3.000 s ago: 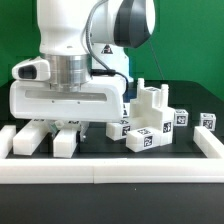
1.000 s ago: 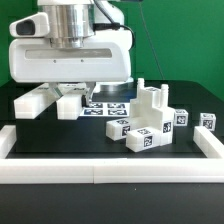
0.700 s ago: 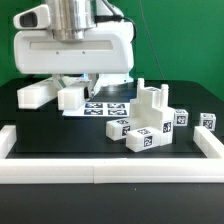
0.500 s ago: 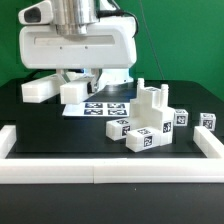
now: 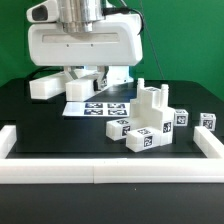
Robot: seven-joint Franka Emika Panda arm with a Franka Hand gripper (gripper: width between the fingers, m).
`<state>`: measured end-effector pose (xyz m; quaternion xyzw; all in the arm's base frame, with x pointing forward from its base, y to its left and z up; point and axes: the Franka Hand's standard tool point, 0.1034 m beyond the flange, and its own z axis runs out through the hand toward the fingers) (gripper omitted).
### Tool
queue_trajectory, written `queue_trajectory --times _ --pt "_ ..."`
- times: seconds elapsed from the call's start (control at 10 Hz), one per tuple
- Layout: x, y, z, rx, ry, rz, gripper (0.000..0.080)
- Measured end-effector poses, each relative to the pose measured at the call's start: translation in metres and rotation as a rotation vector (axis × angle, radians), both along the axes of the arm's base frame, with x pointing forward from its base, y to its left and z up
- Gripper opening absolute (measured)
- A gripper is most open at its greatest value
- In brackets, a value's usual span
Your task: Assemble chair
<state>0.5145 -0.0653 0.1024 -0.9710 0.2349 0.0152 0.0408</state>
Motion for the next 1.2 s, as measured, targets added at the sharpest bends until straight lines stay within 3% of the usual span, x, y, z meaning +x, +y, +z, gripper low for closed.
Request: queue_trajectory --times 0.3,0.6,0.9,1.2 --pt "-0.01 0.002 0.007 0.014 0.005 -0.06 0.0288" --pt "-0.007 0.016 0.031 0.035 0.0 -0.104 0.0289" --pt "-0.005 0.019 0.029 0.031 -0.003 -0.113 0.0289" --pt "-0.005 0.026 0.032 0.042 0.029 -0.396 0.0289"
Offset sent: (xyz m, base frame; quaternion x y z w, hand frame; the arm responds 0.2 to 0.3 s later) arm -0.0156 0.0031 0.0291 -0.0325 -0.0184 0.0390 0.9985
